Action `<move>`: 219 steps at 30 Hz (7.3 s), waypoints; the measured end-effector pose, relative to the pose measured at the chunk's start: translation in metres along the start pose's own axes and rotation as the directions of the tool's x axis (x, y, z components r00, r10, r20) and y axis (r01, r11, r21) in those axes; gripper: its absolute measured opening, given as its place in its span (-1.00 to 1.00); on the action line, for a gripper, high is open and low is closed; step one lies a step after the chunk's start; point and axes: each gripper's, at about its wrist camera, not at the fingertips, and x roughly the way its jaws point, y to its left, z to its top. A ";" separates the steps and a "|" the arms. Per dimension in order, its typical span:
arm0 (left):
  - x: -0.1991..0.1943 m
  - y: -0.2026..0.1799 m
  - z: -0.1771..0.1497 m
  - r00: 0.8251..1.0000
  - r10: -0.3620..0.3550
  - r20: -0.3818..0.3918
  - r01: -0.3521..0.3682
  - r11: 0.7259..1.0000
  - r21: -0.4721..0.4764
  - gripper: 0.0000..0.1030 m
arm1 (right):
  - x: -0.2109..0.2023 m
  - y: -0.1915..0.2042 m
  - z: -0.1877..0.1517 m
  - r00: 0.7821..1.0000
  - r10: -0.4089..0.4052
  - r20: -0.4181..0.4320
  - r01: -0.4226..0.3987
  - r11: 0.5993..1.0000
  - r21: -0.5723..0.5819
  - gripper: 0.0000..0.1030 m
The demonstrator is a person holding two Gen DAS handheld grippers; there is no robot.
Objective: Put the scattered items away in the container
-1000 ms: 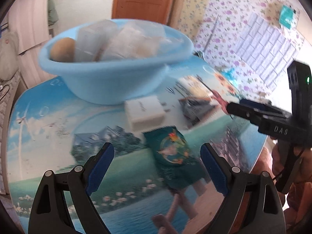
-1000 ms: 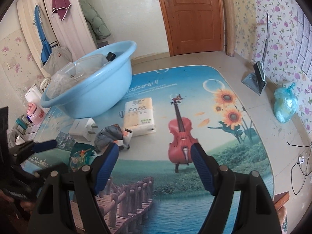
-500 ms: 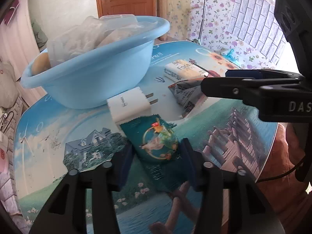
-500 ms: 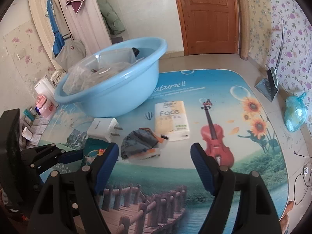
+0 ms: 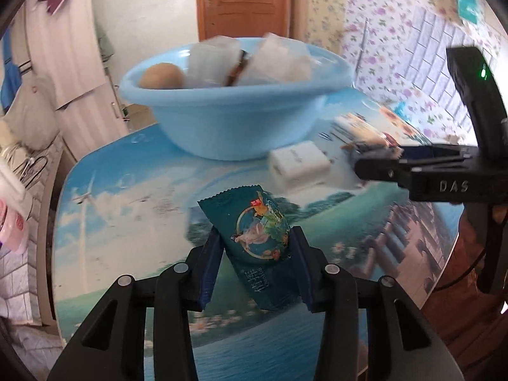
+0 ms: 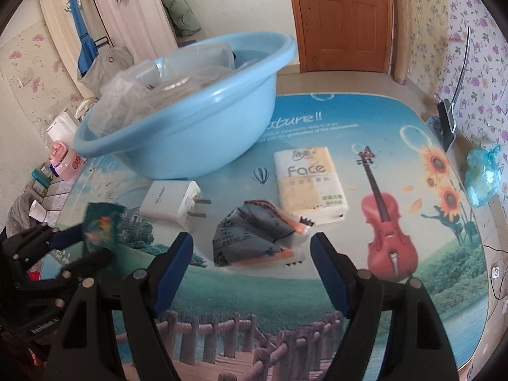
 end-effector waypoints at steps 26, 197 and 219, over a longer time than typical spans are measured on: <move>0.006 0.039 -0.011 0.998 -0.033 -0.052 0.026 0.991 -0.129 -0.19 | -0.015 0.010 -0.016 0.999 0.034 -0.015 -0.035 0.995 -0.090 -0.16; 0.002 -0.077 0.030 0.950 -0.313 -0.019 0.306 0.911 0.277 -0.13 | -0.080 -0.067 -0.015 0.986 0.027 0.167 -0.043 0.995 0.095 -0.19; -0.075 0.008 0.073 0.964 -0.121 0.236 0.117 0.993 0.028 -0.13 | -0.078 0.000 0.035 0.971 0.124 0.203 -0.114 0.992 -0.059 -0.19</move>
